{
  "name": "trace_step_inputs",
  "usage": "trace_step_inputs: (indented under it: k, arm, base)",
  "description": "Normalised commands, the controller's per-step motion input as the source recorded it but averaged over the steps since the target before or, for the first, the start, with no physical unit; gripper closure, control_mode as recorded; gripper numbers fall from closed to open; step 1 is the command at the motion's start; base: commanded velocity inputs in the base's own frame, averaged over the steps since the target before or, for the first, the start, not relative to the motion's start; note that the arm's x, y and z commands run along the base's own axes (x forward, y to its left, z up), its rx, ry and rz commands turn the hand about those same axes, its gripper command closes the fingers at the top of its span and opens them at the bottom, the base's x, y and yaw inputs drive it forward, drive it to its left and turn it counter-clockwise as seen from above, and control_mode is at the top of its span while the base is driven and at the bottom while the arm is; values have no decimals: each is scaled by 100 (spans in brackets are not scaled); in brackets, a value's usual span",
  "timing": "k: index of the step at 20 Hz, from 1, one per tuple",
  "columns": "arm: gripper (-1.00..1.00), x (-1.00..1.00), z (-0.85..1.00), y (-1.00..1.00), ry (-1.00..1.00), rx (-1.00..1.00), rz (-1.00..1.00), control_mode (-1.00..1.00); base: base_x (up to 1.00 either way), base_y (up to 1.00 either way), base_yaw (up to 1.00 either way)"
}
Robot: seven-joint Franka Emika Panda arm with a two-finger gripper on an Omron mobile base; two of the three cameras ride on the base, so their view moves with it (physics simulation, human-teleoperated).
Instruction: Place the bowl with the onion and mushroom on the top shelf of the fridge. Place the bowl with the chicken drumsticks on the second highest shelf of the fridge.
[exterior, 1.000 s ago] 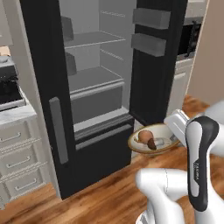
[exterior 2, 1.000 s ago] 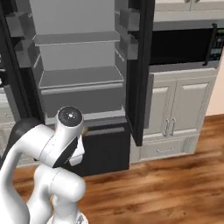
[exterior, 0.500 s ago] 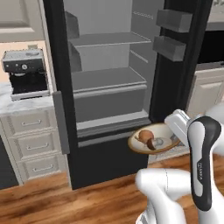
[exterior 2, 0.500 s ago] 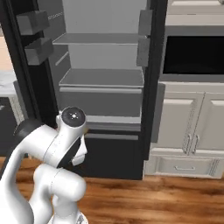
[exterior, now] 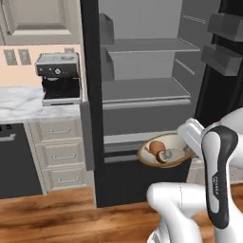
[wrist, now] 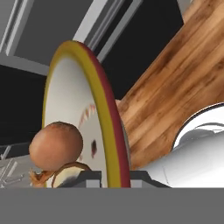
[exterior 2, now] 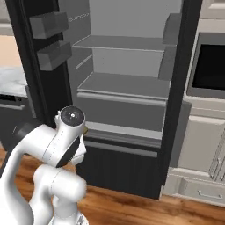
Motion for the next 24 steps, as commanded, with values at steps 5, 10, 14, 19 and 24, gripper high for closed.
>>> trace_step_inputs:
  k: [5, 10, 14, 19, 24]
  arm:
    - [100, 0, 0, 0, 0, 0, 0, 100]
    - [100, 0, 0, 0, 0, 0, 0, 100]
    - [100, 0, 0, 0, 0, 0, 0, 100]
    - [100, 0, 6, 0, -2, 0, 0, -100]
    - [100, 0, 73, 0, -19, 0, -4, -100]
  base:
    - [72, -50, 6]
    - [82, -30, 2]
    - [73, -19, 0]
    - [23, -12, 0]
    - [0, 0, 0]
